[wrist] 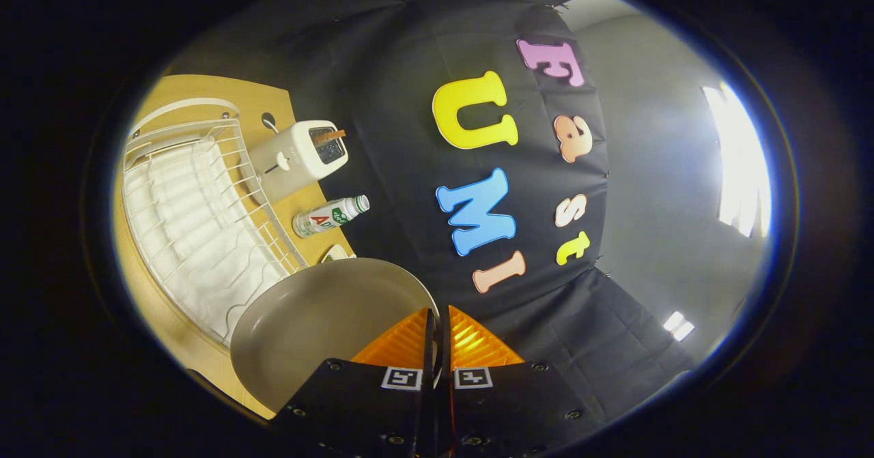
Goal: Take the plate from the dish rack, then take the spoon from the basket and place it into the plate.
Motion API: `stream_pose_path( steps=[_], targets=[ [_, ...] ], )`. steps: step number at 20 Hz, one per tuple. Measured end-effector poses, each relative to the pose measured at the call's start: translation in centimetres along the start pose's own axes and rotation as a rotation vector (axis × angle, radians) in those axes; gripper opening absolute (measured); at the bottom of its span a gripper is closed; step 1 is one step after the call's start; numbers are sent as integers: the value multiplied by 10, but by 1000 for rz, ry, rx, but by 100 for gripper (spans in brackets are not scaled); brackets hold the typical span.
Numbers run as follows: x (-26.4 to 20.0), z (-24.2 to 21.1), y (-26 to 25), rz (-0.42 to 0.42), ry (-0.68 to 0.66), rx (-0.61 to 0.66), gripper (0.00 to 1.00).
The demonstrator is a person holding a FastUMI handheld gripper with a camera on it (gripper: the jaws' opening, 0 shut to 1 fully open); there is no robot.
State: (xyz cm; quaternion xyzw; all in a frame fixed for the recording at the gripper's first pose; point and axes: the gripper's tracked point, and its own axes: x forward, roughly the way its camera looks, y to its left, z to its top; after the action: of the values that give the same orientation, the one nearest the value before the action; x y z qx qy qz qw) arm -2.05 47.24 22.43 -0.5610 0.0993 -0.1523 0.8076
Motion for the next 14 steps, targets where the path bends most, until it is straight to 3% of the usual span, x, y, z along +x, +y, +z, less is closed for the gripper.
stream_pose_path(
  steps=[8,14],
  targets=[
    [-66,-46,4,72,-91,0,3],
    [-87,-85,37,149,-77,28,3]
  ],
)
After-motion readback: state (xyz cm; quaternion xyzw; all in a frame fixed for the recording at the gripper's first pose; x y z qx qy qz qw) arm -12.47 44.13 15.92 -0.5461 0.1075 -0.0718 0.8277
